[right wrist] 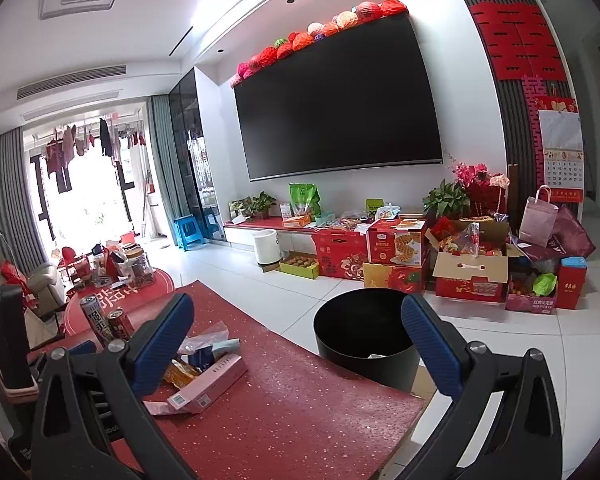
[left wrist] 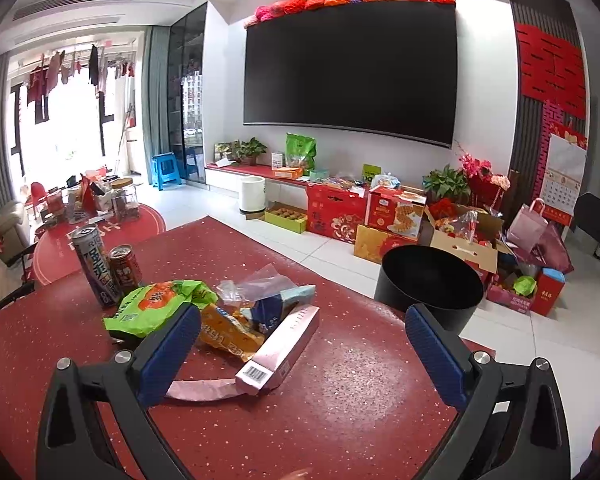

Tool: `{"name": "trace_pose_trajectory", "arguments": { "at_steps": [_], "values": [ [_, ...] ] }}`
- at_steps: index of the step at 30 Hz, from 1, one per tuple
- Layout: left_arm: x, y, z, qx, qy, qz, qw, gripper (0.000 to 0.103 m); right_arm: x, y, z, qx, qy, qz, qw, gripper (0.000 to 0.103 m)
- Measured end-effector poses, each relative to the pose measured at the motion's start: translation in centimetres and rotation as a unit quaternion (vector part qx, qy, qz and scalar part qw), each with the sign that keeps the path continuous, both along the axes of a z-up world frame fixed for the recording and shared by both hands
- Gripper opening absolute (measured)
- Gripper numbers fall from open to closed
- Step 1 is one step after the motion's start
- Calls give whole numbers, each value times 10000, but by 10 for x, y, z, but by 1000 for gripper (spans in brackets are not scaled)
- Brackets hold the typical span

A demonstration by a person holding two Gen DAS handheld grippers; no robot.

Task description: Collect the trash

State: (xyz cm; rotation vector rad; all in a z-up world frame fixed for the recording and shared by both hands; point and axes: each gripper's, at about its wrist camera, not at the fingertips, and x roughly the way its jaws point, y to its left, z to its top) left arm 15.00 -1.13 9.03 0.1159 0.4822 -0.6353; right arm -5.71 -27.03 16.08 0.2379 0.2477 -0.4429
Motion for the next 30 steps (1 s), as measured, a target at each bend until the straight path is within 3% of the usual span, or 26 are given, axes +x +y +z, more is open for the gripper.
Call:
{"name": "trace_pose_trajectory", "arguments": {
  "at_steps": [30],
  "values": [
    [24,29,-22,-56,239,568,9981,103,31,26,-15,-60,125,520,9986,103]
  ]
}}
